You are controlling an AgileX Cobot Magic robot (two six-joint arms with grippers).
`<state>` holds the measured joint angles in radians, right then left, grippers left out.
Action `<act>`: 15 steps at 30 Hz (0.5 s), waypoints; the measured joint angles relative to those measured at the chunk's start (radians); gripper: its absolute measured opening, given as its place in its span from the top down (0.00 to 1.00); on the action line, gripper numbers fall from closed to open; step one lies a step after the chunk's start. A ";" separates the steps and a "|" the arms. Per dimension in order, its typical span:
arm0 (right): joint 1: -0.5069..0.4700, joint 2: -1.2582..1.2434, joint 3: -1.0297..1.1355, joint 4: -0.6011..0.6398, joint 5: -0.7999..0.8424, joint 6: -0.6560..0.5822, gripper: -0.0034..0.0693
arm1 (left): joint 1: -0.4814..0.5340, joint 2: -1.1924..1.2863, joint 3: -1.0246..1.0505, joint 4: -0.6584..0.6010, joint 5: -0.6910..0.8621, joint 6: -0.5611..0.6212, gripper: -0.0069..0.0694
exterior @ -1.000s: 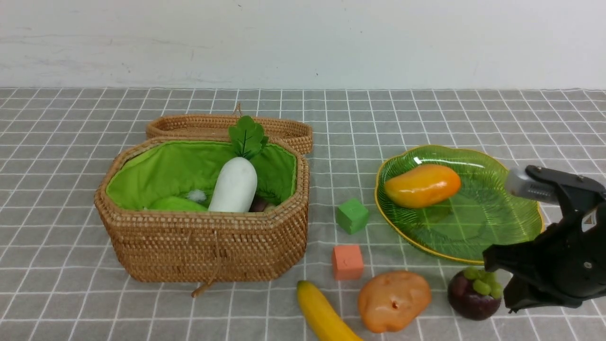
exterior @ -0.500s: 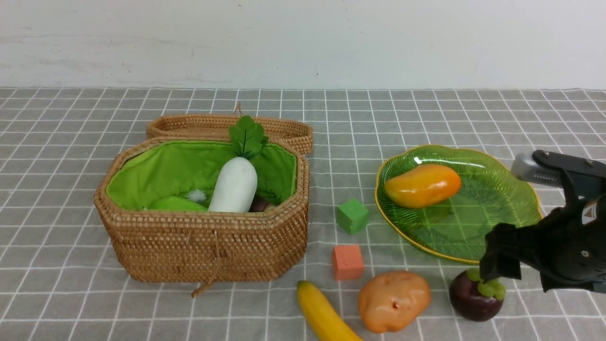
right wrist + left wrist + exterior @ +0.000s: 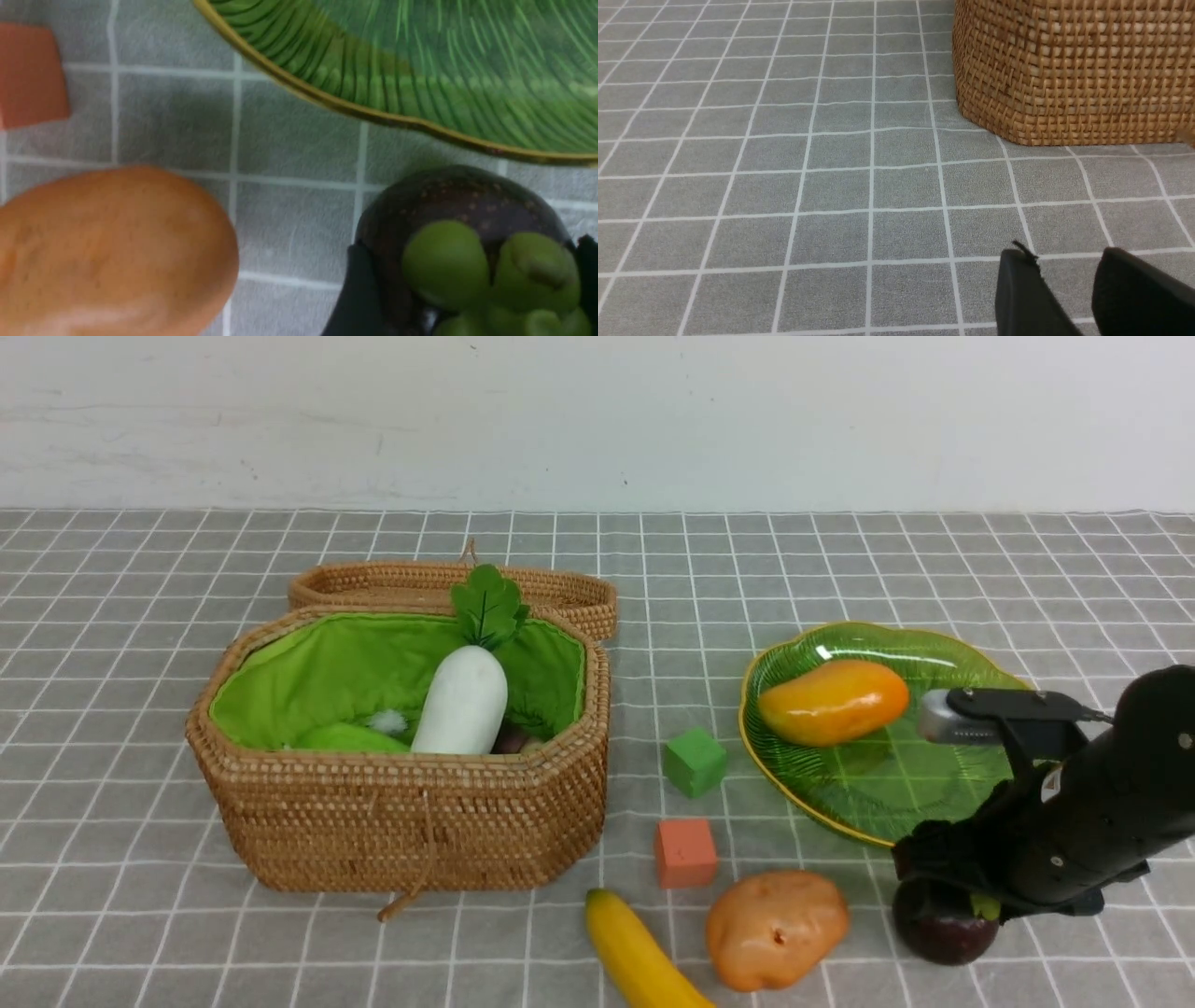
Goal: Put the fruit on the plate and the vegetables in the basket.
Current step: Use the right arm to grab a mangosteen and put it into the right plate
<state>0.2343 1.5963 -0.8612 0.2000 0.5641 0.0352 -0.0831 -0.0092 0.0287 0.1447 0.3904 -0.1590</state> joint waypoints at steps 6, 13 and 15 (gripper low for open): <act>0.000 -0.103 -0.003 0.082 0.175 -0.067 0.23 | 0.000 0.000 0.000 0.000 0.000 0.000 0.60; 0.001 -0.189 -0.139 0.110 0.195 -0.165 0.23 | 0.000 0.000 0.000 0.000 0.000 0.000 0.60; -0.001 -0.161 -0.214 0.036 0.154 -0.175 0.23 | 0.000 0.000 0.000 0.000 0.000 0.000 0.60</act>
<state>0.2335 1.4357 -1.0757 0.2363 0.7183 -0.1395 -0.0831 -0.0092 0.0287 0.1447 0.3904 -0.1590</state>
